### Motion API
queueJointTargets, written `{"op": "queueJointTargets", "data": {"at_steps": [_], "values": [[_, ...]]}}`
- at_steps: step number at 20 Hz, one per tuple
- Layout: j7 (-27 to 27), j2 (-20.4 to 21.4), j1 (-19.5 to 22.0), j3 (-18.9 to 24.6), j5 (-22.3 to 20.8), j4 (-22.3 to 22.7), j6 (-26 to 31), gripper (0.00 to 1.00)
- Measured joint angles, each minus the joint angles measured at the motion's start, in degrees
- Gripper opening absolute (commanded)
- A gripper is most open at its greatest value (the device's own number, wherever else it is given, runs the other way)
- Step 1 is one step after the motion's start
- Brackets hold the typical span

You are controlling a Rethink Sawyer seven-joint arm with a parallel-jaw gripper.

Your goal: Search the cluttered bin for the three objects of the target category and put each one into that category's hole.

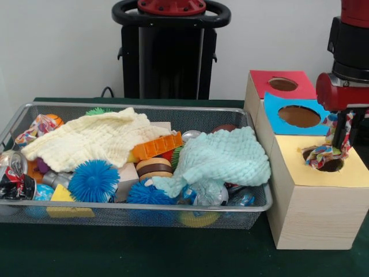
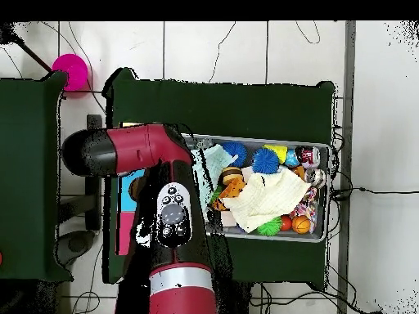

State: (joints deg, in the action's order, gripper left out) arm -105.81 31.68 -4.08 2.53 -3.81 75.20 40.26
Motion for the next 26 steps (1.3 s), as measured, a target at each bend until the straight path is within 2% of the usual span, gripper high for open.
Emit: {"op": "queueJointTargets", "data": {"at_steps": [26], "values": [[0.0,0.03,0.56,0.25,0.01,1.32,0.0,0.0]]}}
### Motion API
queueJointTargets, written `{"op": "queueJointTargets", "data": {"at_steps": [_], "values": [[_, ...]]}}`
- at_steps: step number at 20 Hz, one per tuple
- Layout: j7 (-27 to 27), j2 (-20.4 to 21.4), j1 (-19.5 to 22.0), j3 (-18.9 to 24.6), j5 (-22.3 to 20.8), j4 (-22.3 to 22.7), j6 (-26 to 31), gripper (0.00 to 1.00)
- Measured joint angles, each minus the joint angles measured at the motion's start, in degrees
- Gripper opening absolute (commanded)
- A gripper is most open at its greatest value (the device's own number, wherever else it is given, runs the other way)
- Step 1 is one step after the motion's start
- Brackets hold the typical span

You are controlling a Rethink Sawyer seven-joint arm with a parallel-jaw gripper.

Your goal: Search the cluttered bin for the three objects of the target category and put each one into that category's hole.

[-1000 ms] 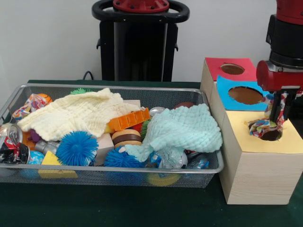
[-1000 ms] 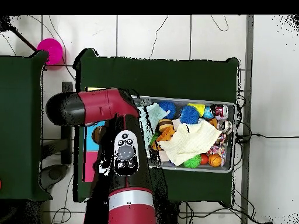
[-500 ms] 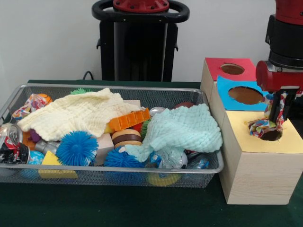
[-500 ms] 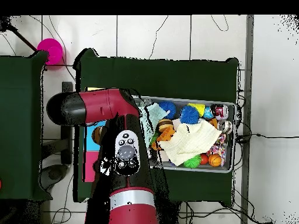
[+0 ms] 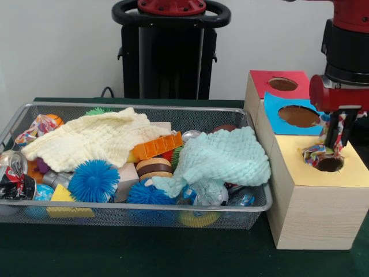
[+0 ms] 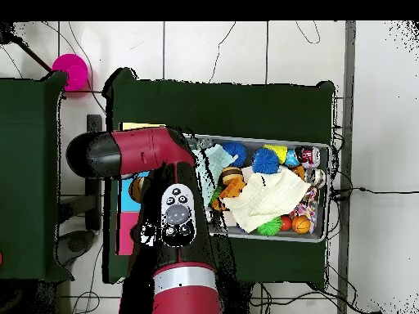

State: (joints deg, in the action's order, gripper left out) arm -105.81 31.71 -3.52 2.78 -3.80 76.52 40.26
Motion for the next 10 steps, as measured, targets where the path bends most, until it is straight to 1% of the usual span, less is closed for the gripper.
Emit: {"op": "queueJointTargets", "data": {"at_steps": [10], "values": [[0.0,-0.36,-0.09,0.06,0.03,0.04,-0.01,0.0]]}}
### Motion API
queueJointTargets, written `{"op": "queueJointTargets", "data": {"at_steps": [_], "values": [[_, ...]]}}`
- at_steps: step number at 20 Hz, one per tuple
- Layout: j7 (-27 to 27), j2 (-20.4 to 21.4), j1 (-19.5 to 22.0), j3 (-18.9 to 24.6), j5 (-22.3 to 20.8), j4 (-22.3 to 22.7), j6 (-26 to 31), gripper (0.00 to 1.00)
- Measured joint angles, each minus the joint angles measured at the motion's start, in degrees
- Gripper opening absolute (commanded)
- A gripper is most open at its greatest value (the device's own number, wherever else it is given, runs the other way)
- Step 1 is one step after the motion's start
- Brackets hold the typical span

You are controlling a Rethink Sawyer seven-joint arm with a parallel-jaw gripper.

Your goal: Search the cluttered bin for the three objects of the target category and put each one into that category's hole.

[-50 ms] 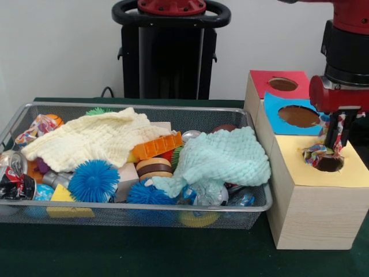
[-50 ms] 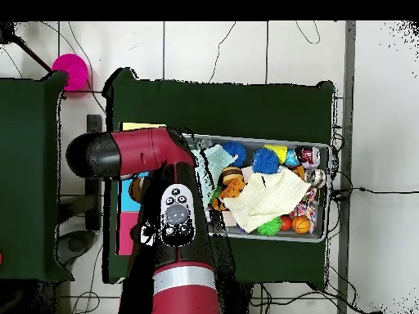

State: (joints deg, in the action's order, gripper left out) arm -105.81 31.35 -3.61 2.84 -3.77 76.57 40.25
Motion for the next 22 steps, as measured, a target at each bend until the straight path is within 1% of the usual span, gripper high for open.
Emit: {"op": "queueJointTargets", "data": {"at_steps": [4,13,22], "values": [[0.0,-0.62,0.0,0.07,0.02,-0.24,-0.01,0.0],[0.01,-2.74,-0.01,0.19,-0.01,-2.92,0.18,0.0],[0.01,-3.13,-0.01,0.2,-0.01,-3.81,1.02,0.0]]}}
